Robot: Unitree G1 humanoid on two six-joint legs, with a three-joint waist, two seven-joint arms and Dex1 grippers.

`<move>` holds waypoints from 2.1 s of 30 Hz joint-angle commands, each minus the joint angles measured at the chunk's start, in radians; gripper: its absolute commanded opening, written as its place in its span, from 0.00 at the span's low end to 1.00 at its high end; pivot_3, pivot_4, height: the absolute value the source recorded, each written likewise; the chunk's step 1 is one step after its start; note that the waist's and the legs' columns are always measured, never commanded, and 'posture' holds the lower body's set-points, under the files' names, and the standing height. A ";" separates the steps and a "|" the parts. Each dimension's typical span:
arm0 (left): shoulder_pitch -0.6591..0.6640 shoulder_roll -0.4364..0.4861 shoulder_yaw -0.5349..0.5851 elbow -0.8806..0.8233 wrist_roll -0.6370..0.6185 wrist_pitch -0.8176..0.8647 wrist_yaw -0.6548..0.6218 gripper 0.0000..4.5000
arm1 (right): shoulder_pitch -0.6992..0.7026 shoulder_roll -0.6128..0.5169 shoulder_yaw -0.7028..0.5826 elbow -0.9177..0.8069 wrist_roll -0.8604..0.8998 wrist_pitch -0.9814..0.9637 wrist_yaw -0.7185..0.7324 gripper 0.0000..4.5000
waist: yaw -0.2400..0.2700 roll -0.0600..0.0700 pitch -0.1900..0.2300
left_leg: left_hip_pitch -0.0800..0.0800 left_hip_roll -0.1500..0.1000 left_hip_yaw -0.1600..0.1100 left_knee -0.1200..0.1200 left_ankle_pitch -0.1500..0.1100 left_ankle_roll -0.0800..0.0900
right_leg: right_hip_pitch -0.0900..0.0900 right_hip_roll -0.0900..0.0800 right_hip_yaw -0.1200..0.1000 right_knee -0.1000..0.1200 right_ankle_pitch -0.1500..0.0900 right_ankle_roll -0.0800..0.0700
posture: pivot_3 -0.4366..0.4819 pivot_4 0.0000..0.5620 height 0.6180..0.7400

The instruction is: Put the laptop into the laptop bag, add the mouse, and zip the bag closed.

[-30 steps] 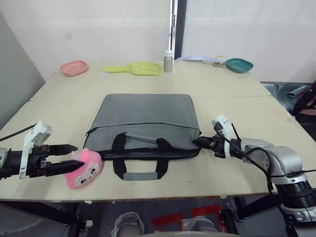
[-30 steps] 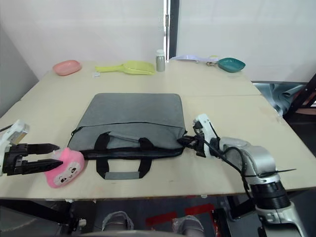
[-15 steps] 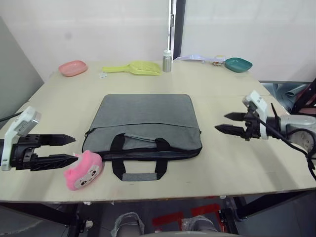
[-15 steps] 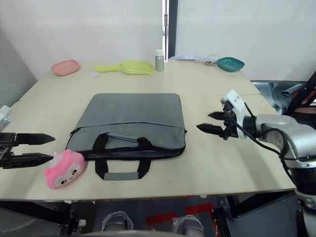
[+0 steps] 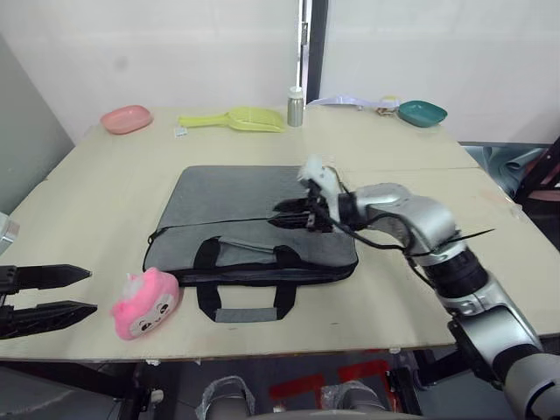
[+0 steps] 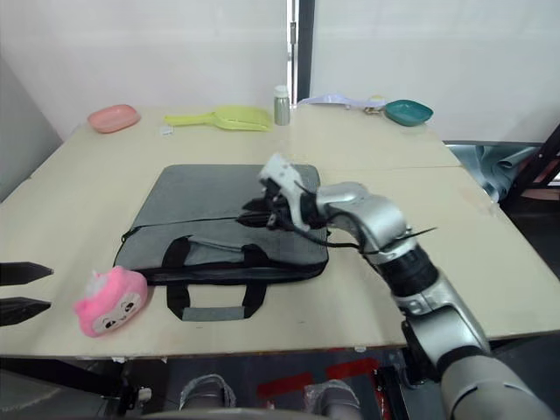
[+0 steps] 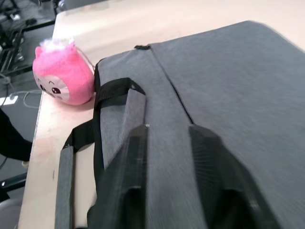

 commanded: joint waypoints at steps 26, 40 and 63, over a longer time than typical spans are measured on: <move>-0.108 -0.142 -0.282 0.024 0.049 -0.115 0.324 1.00 | -0.112 0.195 0.315 0.434 -0.576 -0.280 0.001 0.01 | -0.006 0.004 -0.001 | 0.013 -0.001 -0.010 0.008 0.000 -0.001 | 0.015 -0.003 -0.007 0.015 -0.001 -0.001 | 0.48 0.27 1.00; -0.170 -0.212 -0.458 0.044 0.060 -0.141 0.420 0.89 | -0.083 0.200 0.287 0.384 -0.587 -0.253 0.015 0.00 | -0.008 0.001 -0.003 | 0.010 -0.001 -0.012 0.007 0.000 -0.002 | 0.011 -0.002 -0.009 0.016 -0.006 -0.005 | 0.48 0.27 1.00; -0.021 -0.121 -0.551 -0.274 -0.010 -0.043 0.404 0.00 | -0.058 0.210 0.279 0.368 -0.590 -0.229 0.017 0.00 | -0.012 0.004 -0.002 | 0.010 -0.001 -0.012 0.003 0.000 -0.006 | 0.012 -0.002 -0.011 0.014 -0.012 -0.005 | 0.48 0.27 1.00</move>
